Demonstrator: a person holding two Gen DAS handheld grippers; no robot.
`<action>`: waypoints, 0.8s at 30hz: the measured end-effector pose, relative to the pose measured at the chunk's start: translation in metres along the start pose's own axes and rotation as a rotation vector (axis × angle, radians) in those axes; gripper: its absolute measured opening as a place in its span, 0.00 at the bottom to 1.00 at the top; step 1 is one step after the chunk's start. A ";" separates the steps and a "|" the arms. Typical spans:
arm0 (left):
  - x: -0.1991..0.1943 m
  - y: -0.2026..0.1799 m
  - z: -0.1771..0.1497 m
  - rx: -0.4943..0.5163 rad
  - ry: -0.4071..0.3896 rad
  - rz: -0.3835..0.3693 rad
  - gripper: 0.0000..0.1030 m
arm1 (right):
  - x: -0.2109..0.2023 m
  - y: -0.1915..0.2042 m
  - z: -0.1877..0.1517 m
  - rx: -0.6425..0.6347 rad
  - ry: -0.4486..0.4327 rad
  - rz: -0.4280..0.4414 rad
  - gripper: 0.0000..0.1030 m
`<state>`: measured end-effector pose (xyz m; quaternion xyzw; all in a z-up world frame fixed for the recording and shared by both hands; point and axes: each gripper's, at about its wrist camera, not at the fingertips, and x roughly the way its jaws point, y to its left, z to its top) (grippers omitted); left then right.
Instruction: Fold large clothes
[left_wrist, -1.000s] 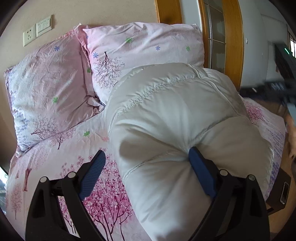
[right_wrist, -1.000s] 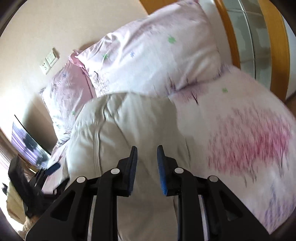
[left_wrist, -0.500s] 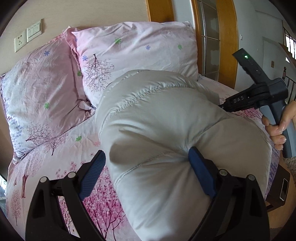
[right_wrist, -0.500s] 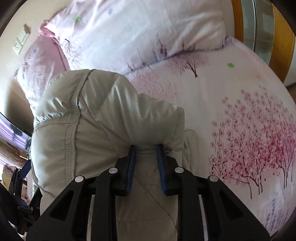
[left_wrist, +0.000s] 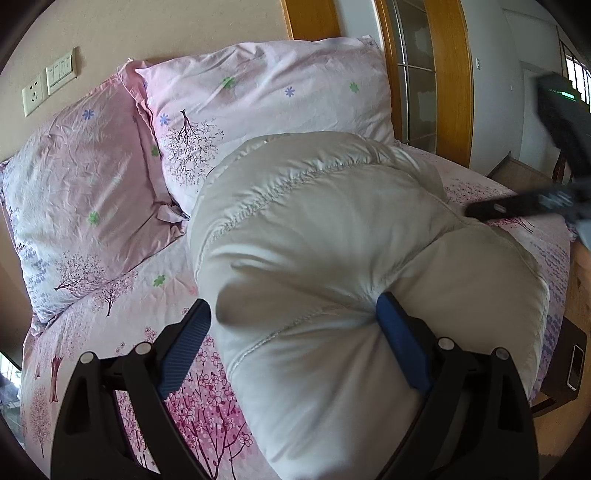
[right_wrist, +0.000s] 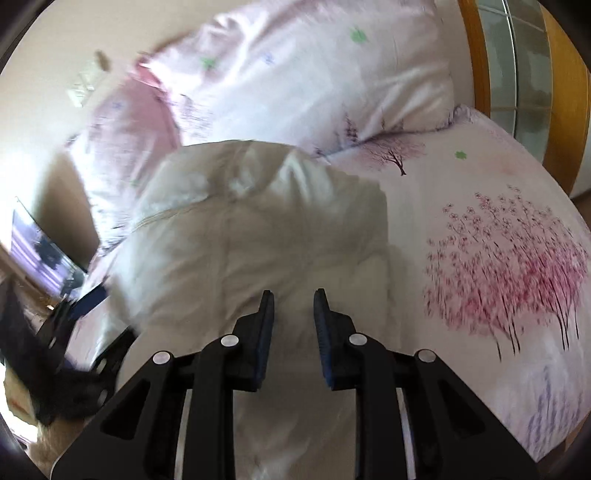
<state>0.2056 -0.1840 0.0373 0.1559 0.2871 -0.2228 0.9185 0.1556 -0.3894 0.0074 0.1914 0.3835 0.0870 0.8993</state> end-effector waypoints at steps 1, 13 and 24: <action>0.000 0.000 0.000 0.003 -0.001 0.003 0.89 | -0.002 0.001 -0.008 -0.004 0.001 0.000 0.22; -0.026 0.040 0.002 -0.193 -0.124 -0.126 0.95 | 0.027 -0.020 -0.021 0.092 0.076 0.018 0.22; 0.012 0.127 -0.020 -0.596 0.053 -0.476 0.98 | -0.007 -0.055 0.020 0.233 0.072 0.096 0.99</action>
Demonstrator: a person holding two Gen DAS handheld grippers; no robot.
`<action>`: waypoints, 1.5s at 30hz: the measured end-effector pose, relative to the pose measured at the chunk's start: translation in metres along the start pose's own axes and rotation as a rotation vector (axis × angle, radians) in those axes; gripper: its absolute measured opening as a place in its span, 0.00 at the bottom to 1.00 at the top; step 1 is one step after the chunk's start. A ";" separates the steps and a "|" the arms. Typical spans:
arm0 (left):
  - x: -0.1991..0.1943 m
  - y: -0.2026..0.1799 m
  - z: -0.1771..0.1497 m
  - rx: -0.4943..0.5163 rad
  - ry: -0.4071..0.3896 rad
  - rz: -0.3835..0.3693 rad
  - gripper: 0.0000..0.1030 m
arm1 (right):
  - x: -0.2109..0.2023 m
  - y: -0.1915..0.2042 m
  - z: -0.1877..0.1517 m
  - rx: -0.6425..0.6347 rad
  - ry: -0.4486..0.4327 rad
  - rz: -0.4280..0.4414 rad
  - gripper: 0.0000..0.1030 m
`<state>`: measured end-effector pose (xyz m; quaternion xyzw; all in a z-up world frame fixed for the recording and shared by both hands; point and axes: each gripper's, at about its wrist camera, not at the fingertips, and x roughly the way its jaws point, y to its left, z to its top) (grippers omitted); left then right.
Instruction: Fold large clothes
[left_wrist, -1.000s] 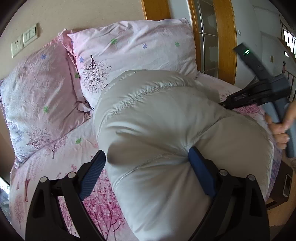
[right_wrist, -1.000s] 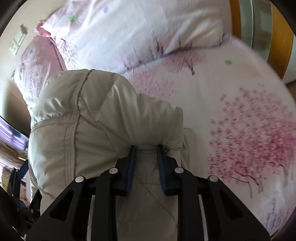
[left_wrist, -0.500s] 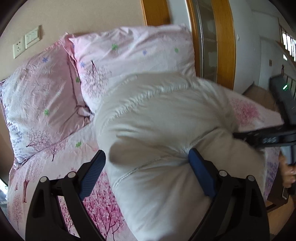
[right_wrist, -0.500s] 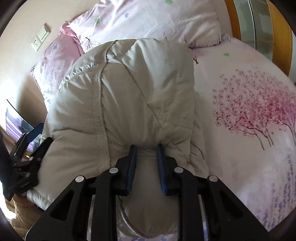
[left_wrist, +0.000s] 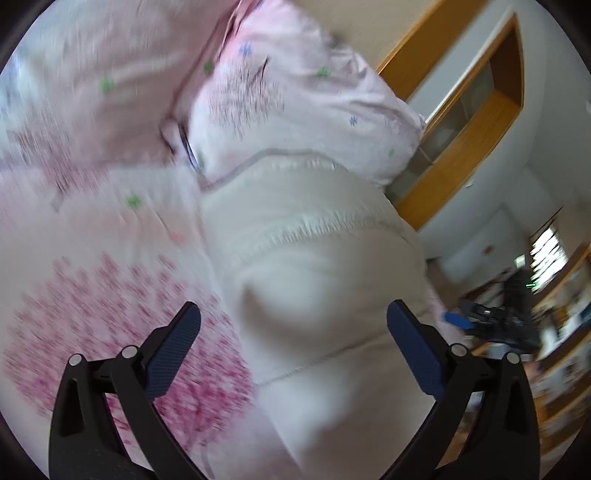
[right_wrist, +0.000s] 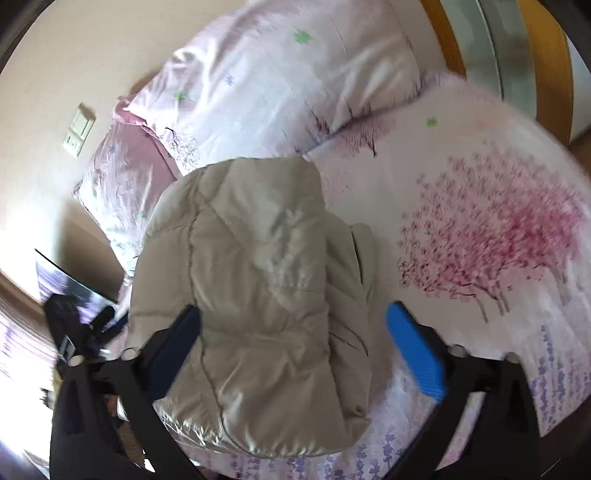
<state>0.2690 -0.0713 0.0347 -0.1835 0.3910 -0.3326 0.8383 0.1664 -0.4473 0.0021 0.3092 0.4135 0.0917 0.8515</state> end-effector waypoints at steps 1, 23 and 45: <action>0.005 0.005 -0.001 -0.040 0.026 -0.042 0.98 | 0.007 -0.005 0.004 0.021 0.035 -0.010 0.99; 0.056 0.013 0.000 -0.092 0.222 -0.189 0.98 | 0.120 -0.054 0.018 0.216 0.481 0.377 0.99; 0.074 0.047 0.003 -0.177 0.286 -0.317 0.98 | 0.145 -0.021 0.024 0.097 0.476 0.422 0.99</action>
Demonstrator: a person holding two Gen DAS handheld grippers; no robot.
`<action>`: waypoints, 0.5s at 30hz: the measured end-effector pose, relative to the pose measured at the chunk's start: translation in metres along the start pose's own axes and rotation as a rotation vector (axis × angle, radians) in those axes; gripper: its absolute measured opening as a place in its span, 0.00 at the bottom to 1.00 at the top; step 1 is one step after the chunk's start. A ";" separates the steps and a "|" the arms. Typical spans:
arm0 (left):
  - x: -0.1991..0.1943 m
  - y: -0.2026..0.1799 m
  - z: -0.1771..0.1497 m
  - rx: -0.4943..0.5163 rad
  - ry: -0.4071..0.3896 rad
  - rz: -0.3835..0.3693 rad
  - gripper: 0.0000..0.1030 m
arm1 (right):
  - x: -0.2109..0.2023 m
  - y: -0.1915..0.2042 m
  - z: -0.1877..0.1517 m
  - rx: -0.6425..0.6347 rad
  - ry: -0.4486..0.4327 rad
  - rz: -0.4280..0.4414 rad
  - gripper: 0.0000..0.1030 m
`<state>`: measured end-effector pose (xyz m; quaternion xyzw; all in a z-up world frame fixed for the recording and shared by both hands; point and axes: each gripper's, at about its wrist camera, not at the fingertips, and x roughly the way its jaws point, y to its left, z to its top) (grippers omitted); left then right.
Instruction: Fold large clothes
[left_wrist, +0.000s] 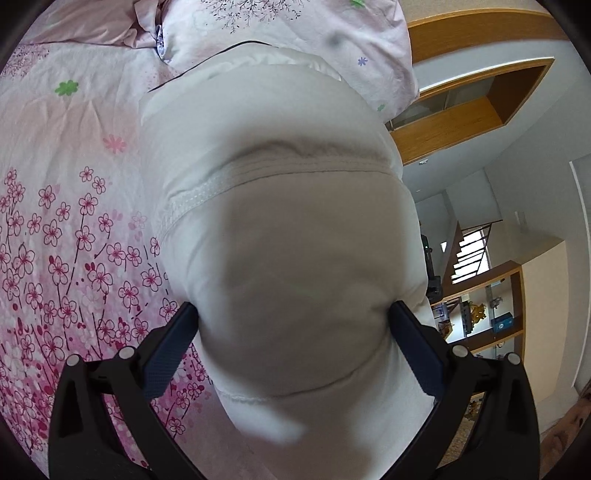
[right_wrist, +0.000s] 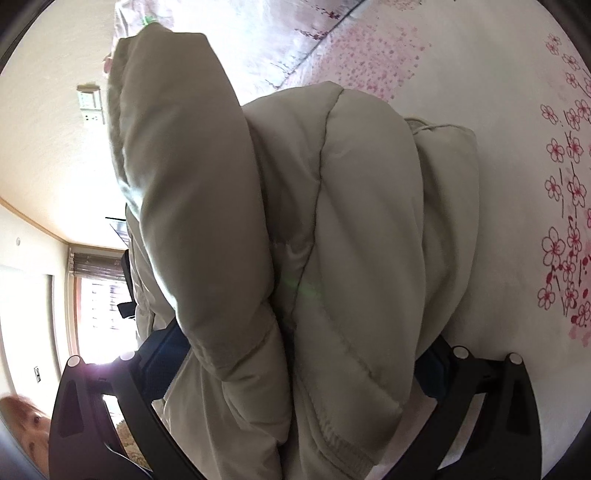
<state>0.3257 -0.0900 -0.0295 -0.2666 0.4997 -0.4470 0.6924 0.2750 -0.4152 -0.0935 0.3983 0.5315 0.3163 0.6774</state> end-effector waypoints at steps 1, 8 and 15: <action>-0.001 0.002 -0.001 -0.001 -0.001 -0.008 0.98 | -0.001 0.002 -0.001 -0.014 -0.002 0.004 0.99; -0.008 0.012 -0.006 -0.015 -0.029 -0.040 0.96 | -0.008 -0.001 -0.024 -0.077 -0.046 0.107 0.81; -0.027 0.007 -0.016 0.048 -0.094 -0.053 0.80 | -0.014 0.015 -0.034 -0.145 -0.124 0.121 0.67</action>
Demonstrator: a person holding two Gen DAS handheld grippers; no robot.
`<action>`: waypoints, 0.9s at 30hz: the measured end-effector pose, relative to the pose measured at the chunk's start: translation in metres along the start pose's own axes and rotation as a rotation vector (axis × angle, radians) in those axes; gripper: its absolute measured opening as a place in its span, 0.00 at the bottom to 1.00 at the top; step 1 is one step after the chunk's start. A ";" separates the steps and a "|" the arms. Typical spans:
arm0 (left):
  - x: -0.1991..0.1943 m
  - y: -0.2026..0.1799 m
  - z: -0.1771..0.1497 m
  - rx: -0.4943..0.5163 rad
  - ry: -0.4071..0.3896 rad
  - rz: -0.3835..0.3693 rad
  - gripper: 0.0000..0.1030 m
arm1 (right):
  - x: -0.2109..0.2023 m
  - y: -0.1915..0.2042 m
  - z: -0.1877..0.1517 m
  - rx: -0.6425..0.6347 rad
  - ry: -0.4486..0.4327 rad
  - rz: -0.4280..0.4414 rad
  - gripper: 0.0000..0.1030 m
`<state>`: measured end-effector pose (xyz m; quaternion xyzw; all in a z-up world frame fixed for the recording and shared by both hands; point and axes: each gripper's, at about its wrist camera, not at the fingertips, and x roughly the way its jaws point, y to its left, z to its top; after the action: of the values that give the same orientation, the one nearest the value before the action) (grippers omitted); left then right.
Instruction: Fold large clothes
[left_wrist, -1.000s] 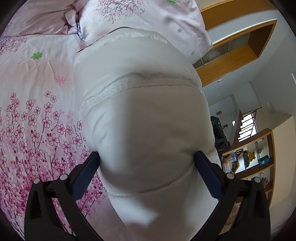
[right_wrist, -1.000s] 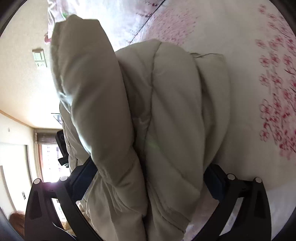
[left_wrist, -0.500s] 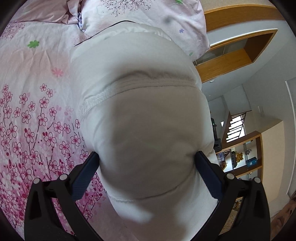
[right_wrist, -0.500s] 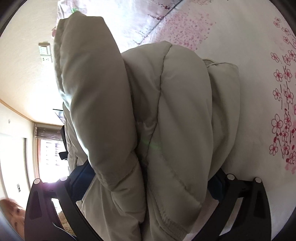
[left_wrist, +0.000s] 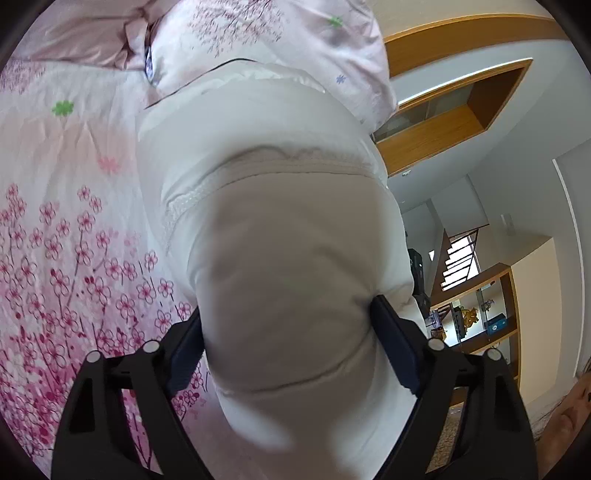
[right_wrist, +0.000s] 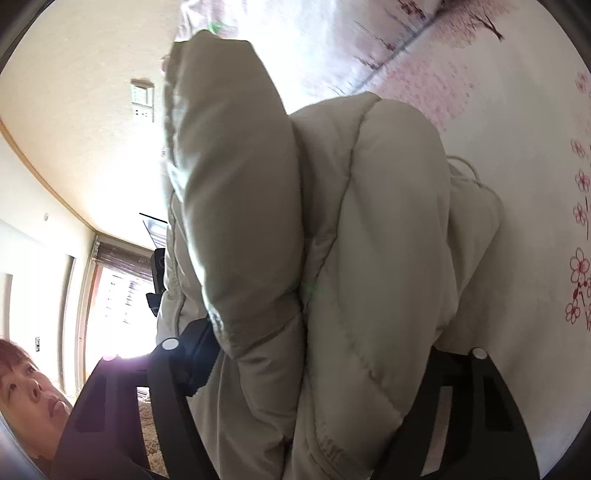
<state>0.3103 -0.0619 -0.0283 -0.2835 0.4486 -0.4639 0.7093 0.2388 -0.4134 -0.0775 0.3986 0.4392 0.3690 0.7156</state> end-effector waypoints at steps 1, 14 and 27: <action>-0.002 -0.001 0.000 0.004 -0.011 -0.005 0.77 | -0.001 0.004 -0.001 -0.010 -0.005 -0.001 0.66; -0.097 0.011 0.001 0.035 -0.200 0.055 0.74 | 0.067 0.072 0.020 -0.099 0.081 0.006 0.64; -0.139 0.064 -0.003 -0.060 -0.229 0.166 0.77 | 0.119 0.051 0.001 0.028 0.111 -0.039 0.67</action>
<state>0.3102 0.0912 -0.0302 -0.3176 0.4004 -0.3545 0.7830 0.2714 -0.2879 -0.0716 0.3786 0.4911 0.3704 0.6915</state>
